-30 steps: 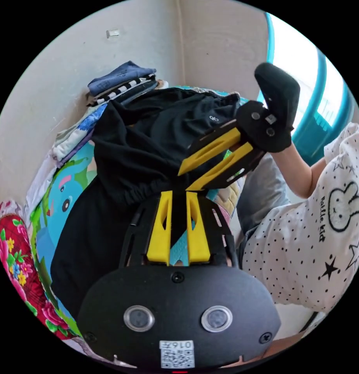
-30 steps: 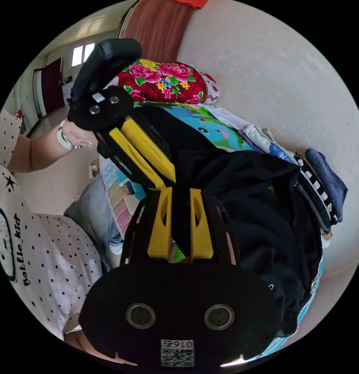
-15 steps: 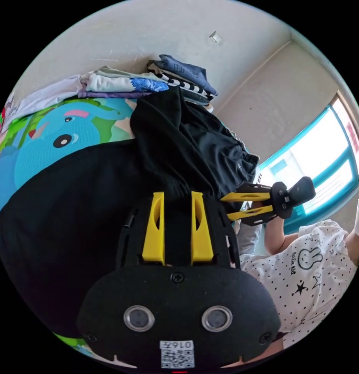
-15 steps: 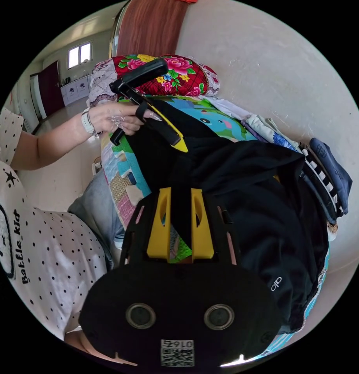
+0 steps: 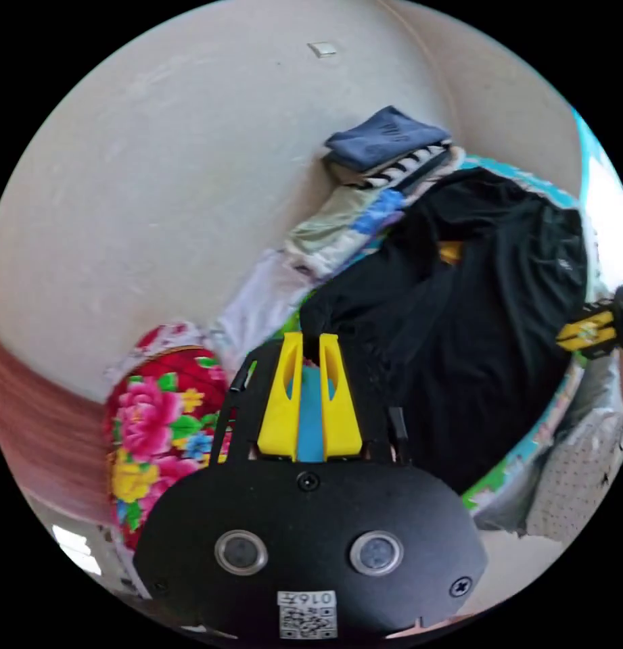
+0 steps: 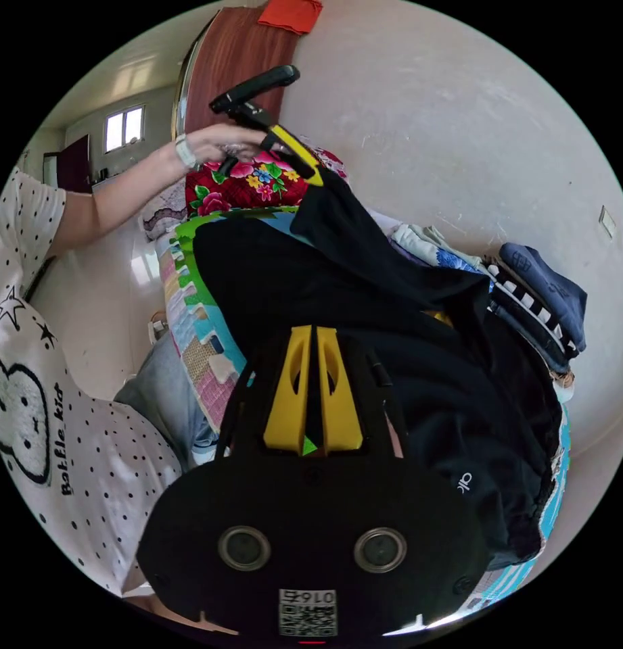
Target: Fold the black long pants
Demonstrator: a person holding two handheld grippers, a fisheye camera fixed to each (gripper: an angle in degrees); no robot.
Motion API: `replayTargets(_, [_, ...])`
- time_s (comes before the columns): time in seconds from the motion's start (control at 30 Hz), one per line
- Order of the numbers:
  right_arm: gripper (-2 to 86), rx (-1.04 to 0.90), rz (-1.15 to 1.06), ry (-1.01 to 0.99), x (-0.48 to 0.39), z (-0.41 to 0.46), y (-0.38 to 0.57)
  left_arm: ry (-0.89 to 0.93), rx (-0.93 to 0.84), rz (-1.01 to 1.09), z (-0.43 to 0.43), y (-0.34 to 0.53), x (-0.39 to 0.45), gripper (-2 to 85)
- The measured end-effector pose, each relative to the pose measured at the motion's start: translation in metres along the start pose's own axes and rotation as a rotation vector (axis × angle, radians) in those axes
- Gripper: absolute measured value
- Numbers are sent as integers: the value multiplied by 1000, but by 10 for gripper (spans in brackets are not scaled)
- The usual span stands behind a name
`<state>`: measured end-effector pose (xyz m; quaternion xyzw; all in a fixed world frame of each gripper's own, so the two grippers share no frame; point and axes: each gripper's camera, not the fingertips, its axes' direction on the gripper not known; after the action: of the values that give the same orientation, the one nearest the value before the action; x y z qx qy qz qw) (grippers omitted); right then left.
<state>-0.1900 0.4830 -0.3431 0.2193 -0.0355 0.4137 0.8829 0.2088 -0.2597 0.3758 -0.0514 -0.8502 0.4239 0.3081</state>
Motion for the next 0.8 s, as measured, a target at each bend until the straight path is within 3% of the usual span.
replayTargets(0.03, [8,-5,20,8,5,1,11,-62,-23,-34,8,-6,-12,36])
replayTargets(0.1, [11,-11,60,5,12,4,27,-196,-249,-176,49,-21,-50,9])
replayTargets(0.17, [17,-23,116,10,21,6,51,-162,-359,-268,73,-18,-60,3])
replayTargets(0.23, [25,-36,136,40,27,4,73,1,-294,-288,82,-9,-47,-2])
replayTargets(0.4, [62,-83,297,285,72,-22,152,785,-39,-124,83,38,50,5])
replayTargets(0.5, [76,-43,533,452,121,-62,222,1013,-12,-36,74,72,100,22])
replayTargets(0.67, [115,-146,775,595,193,-102,341,943,-52,20,56,116,137,36])
replayTargets(0.8, [146,-263,824,512,231,-94,399,892,-107,57,53,129,144,39])
